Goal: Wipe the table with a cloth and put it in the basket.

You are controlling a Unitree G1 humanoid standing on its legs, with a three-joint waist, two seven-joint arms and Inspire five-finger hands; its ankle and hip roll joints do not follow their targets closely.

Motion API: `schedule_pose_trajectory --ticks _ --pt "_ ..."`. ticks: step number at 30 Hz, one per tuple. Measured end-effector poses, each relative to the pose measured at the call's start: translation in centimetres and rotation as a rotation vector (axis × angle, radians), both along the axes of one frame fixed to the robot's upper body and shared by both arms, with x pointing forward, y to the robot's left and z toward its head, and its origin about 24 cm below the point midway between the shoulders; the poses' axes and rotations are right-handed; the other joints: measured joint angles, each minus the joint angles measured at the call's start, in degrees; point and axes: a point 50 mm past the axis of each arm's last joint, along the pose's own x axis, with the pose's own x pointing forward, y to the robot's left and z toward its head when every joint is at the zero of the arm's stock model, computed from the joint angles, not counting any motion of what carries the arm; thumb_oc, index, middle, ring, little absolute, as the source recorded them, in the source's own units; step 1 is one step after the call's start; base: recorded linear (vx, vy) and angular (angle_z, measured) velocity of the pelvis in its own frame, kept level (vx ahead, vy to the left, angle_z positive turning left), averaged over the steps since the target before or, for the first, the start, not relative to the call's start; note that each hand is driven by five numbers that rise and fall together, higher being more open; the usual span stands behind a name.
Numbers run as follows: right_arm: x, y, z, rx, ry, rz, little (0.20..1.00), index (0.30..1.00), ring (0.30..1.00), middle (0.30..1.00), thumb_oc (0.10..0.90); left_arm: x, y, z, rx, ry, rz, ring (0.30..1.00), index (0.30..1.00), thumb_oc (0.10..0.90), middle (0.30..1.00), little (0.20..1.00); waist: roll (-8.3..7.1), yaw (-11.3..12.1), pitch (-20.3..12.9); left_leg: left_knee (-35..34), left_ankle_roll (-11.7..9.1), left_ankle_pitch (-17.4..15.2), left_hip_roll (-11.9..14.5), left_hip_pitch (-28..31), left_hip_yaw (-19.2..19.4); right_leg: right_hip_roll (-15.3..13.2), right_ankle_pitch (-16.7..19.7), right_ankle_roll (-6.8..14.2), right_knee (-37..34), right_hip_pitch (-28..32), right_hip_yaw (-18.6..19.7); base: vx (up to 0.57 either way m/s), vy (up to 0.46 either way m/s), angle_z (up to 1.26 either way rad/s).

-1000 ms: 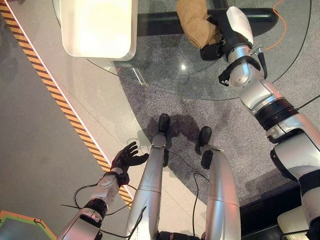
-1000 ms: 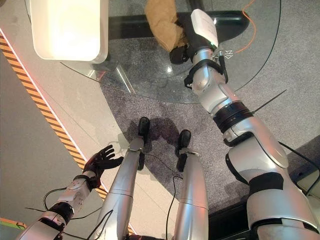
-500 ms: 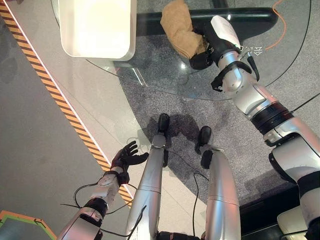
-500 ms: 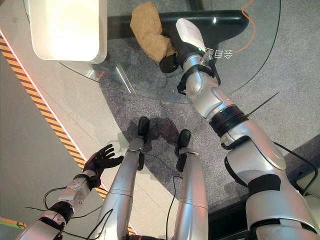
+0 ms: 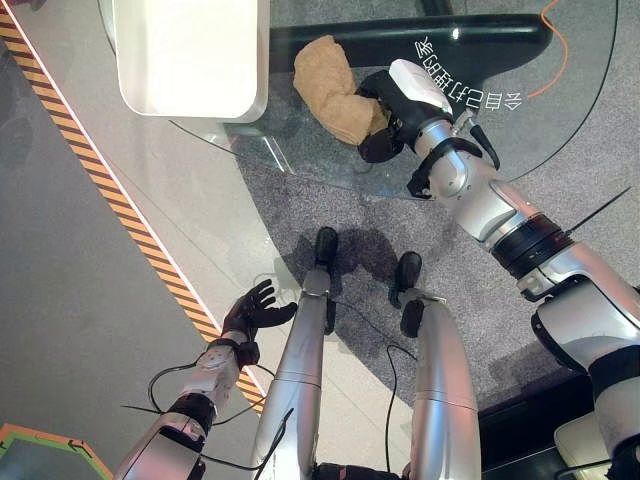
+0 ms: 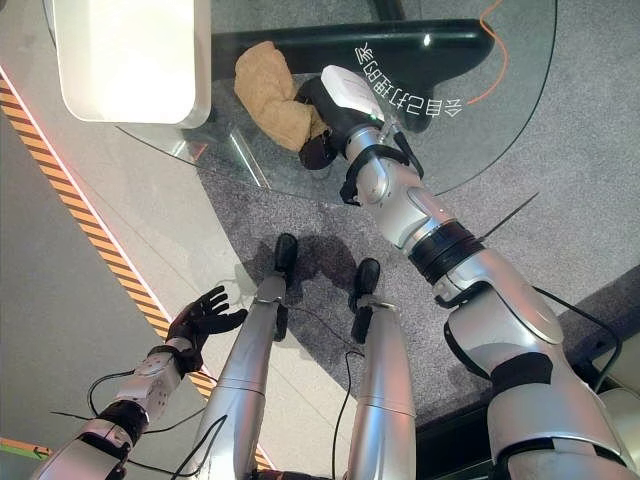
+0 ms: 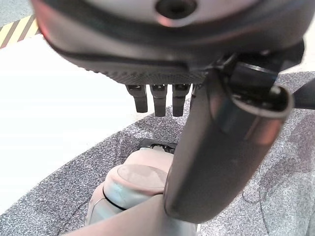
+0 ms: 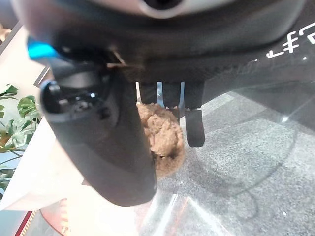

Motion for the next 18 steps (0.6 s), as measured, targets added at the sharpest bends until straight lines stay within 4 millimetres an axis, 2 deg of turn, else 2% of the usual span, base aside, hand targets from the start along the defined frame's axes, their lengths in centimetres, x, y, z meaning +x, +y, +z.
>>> schedule_pose_trajectory --ticks 8,11,15,18 --pt "0.0 0.0 -0.2 0.006 -0.031 -0.018 0.200 0.300 0.300 0.300 0.100 0.0 0.0 0.0 -0.001 0.001 -0.002 0.900 0.900 0.800 0.900 0.900 0.01 0.0 0.0 0.0 0.0 0.0 0.0 0.0 0.0 -0.1 0.0 0.0 0.1 0.0 0.0 0.00 0.000 0.00" --pt "0.4 -0.5 -0.6 0.031 -0.072 -0.058 0.200 0.300 0.300 0.300 0.100 0.0 0.0 -0.1 -0.002 0.003 -0.005 0.900 0.900 0.800 0.900 0.900 0.01 0.1 0.0 0.1 0.0 0.2 -0.2 0.1 0.0 -0.3 0.0 0.0 0.5 0.0 0.0 0.00 0.000 0.01" --pt "1.0 -1.9 -1.0 0.082 -0.142 -0.140 0.200 0.300 0.300 0.300 0.100 -0.1 -0.1 -0.1 0.002 0.001 -0.016 0.900 0.900 0.800 0.900 0.900 0.06 0.9 0.0 0.2 0.2 0.3 -0.2 0.1 -0.2 -0.4 0.1 -0.2 0.8 -0.1 -0.1 0.00 -0.004 0.02" --pt "1.4 -3.7 -0.6 0.162 -0.198 -0.236 0.200 0.300 0.300 0.300 0.100 -0.1 -0.1 -0.2 0.004 -0.001 -0.015 0.900 0.900 0.800 0.900 0.900 0.20 1.9 -0.1 0.1 0.1 0.2 -0.2 -0.1 -0.1 -0.6 -0.1 -0.3 0.7 -0.3 -0.2 -0.01 -0.001 0.04"
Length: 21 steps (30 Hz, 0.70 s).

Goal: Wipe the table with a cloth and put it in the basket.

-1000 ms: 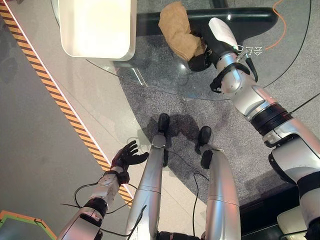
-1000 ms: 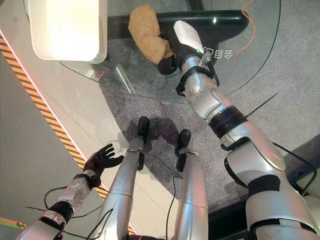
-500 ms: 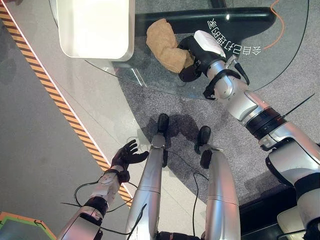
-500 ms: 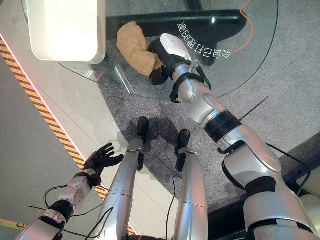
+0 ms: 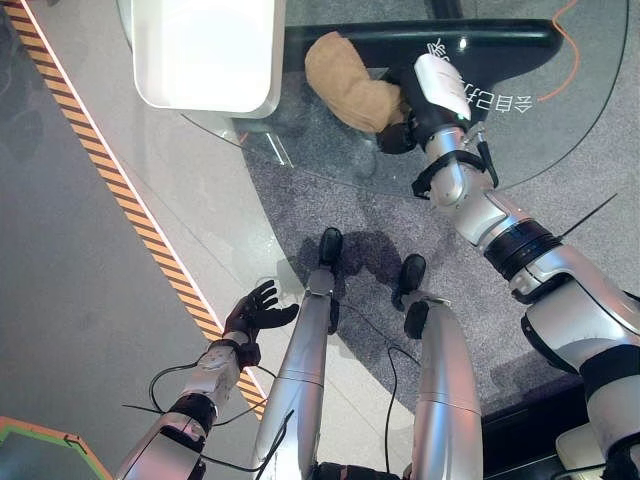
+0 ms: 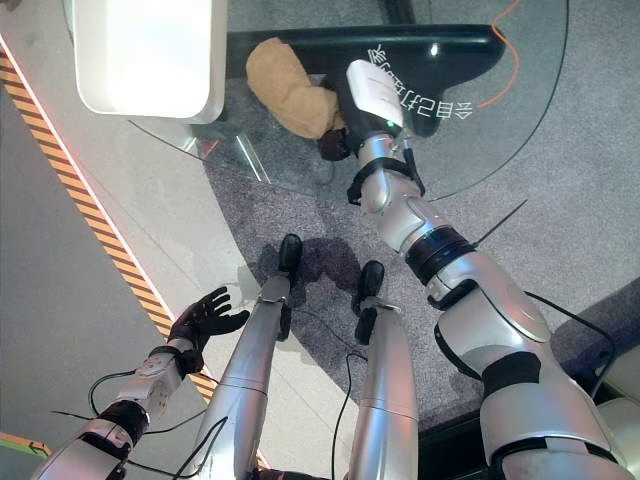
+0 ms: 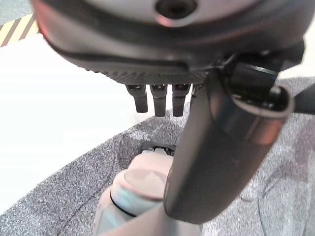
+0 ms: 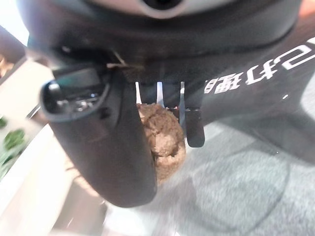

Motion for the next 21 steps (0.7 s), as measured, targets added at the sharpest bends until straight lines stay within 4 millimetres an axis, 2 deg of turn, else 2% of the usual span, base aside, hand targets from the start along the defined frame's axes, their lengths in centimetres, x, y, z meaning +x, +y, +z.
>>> schedule_pose_trajectory --ticks 10,16,21 --pt "-0.1 -5.6 3.5 0.274 -0.178 -0.249 0.200 0.300 0.300 0.300 0.100 0.0 0.0 0.0 -0.020 -0.002 -0.009 0.900 0.900 0.800 0.900 0.900 0.11 1.1 0.0 0.2 0.4 0.3 -0.6 -2.0 0.8 -1.1 0.3 0.7 -0.1 -1.7 0.3 0.00 0.006 0.02" --pt "-0.8 -8.6 4.1 0.404 -0.239 -0.360 0.200 0.300 0.300 0.300 0.100 0.1 0.2 0.2 -0.036 -0.010 -0.001 0.900 0.900 0.800 0.900 0.900 0.13 0.8 0.0 0.2 1.1 0.4 -0.8 -2.1 1.6 -1.3 0.7 1.7 -1.0 -1.4 0.8 0.00 0.005 -0.02" --pt "-1.7 -11.9 4.3 0.525 -0.288 -0.497 0.200 0.300 0.300 0.300 0.100 0.1 0.3 0.3 -0.056 -0.015 -0.001 0.900 0.900 0.800 0.900 0.900 0.06 0.5 0.1 0.3 1.4 0.3 -1.0 -2.1 1.6 -1.5 0.8 1.9 -1.4 -1.1 0.8 0.00 0.000 0.00"
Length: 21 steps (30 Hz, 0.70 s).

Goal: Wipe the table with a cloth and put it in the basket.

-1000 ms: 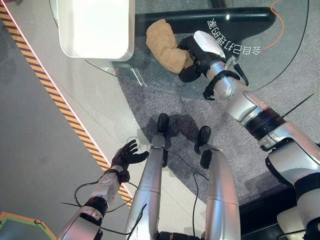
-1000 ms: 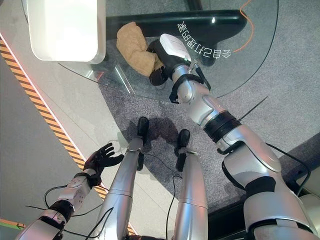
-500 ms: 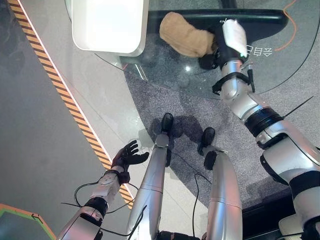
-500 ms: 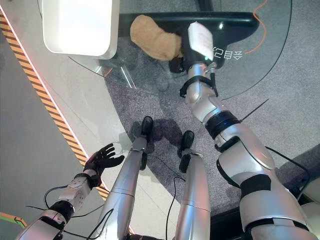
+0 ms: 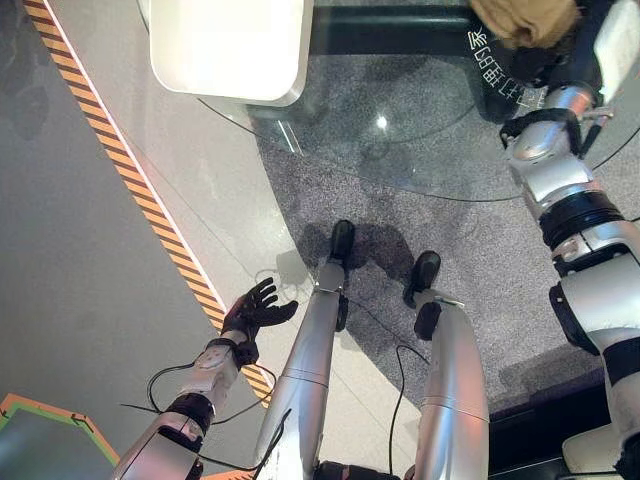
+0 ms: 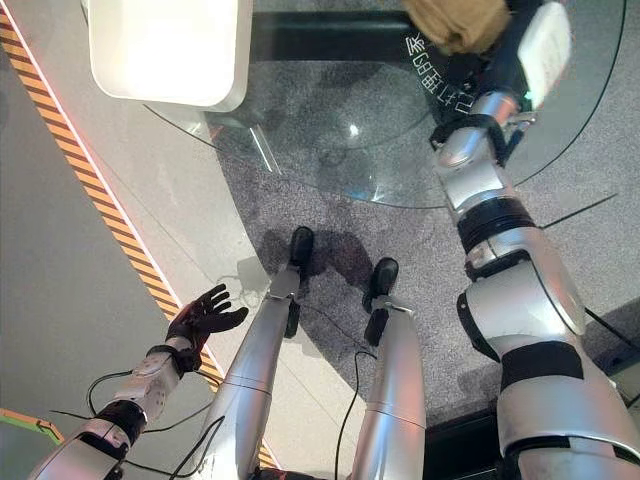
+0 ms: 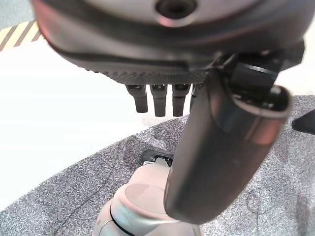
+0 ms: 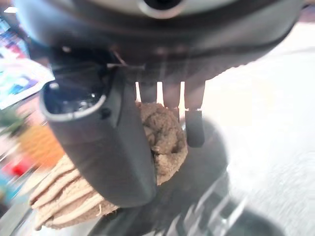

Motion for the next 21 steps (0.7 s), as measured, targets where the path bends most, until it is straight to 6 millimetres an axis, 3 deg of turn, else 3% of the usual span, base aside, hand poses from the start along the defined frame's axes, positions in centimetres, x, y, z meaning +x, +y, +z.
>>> schedule_pose_trajectory --ticks 7,13,21 --pt "-1.0 -3.3 -0.8 0.167 -0.025 -0.136 0.200 0.300 0.300 0.300 0.100 0.0 1.2 0.3 0.022 -0.004 0.011 0.900 0.900 0.800 0.900 0.900 -0.03 -2.4 0.0 0.0 0.1 0.1 0.0 0.0 0.0 0.1 0.4 0.5 -0.6 0.3 0.1 0.00 0.000 0.00" --pt "-2.0 -5.5 -1.4 0.297 -0.050 -0.220 0.200 0.300 0.300 0.300 0.100 0.0 1.2 0.4 0.015 -0.011 0.004 0.900 0.900 0.800 0.900 0.900 -0.03 -2.5 0.0 0.5 0.2 0.0 0.4 0.0 0.0 0.6 0.5 0.3 -0.6 0.4 0.2 0.00 -0.008 -0.03" --pt "-2.0 -5.7 -1.6 0.326 -0.044 -0.209 0.200 0.300 0.300 0.300 0.100 0.0 1.2 0.4 0.014 -0.008 0.004 0.900 0.900 0.800 0.900 0.900 -0.02 -2.6 0.0 0.5 0.4 -0.1 0.6 0.0 0.0 1.1 0.7 0.0 -0.6 0.3 0.1 0.00 0.000 0.00"
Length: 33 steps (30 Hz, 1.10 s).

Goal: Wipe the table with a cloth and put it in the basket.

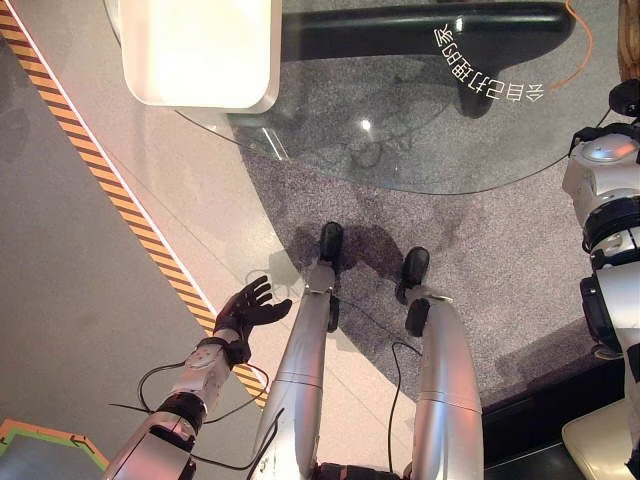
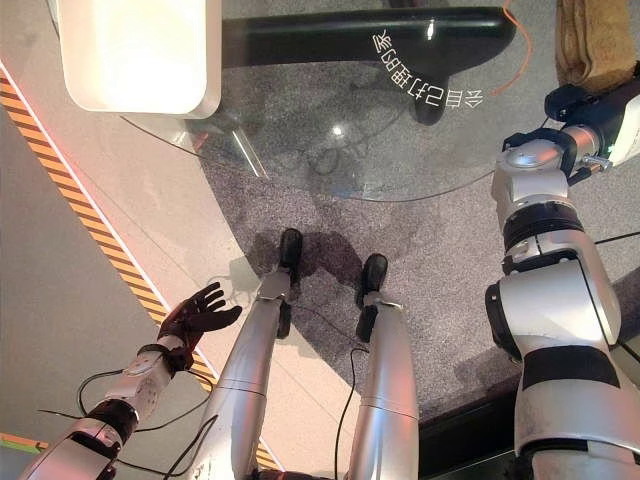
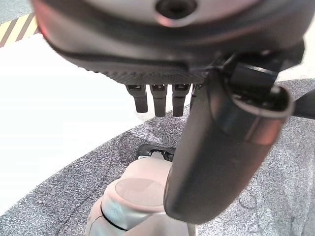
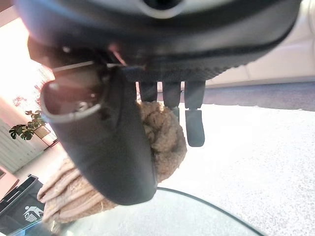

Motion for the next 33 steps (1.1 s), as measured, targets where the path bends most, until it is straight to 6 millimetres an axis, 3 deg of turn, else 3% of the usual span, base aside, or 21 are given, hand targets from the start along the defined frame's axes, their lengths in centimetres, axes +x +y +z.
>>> schedule_pose_trajectory --ticks 8,15,21,33 --pt "0.9 2.0 1.2 -0.130 0.020 0.152 0.200 0.300 0.300 0.300 0.100 0.0 0.1 0.0 -0.002 0.000 0.005 0.900 0.900 0.800 0.900 0.900 0.04 -0.4 0.0 -0.2 0.0 0.0 0.1 0.0 0.0 0.2 0.1 -0.1 -0.1 -0.2 0.1 0.00 0.000 0.00" --pt "2.1 7.2 3.1 -0.404 0.055 0.413 0.200 0.300 0.300 0.300 0.100 -0.2 0.3 -0.2 0.001 0.009 0.012 0.900 0.900 0.800 0.900 0.900 0.04 -0.4 0.0 -0.8 -0.6 0.4 0.7 0.1 0.0 0.8 0.2 -0.5 -0.4 -0.4 -0.1 0.00 0.000 0.00" --pt "2.8 11.5 2.9 -0.592 0.141 0.605 0.200 0.300 0.300 0.300 0.100 -0.1 0.1 -0.2 0.010 0.006 0.005 0.900 0.900 0.800 0.900 0.900 0.04 0.1 0.0 -0.8 -0.7 0.4 0.7 0.2 0.0 0.7 0.1 -0.6 0.0 -0.3 -0.3 0.00 0.000 0.00" --pt "2.8 14.3 1.8 -0.717 0.249 0.755 0.200 0.300 0.300 0.300 0.100 -0.1 0.1 -0.2 0.011 0.005 0.008 0.900 0.900 0.800 0.900 0.900 0.04 -0.8 0.0 -0.9 -0.6 0.4 0.8 0.4 -0.1 0.7 0.1 -0.7 0.0 -0.1 -0.3 0.00 0.000 0.00"
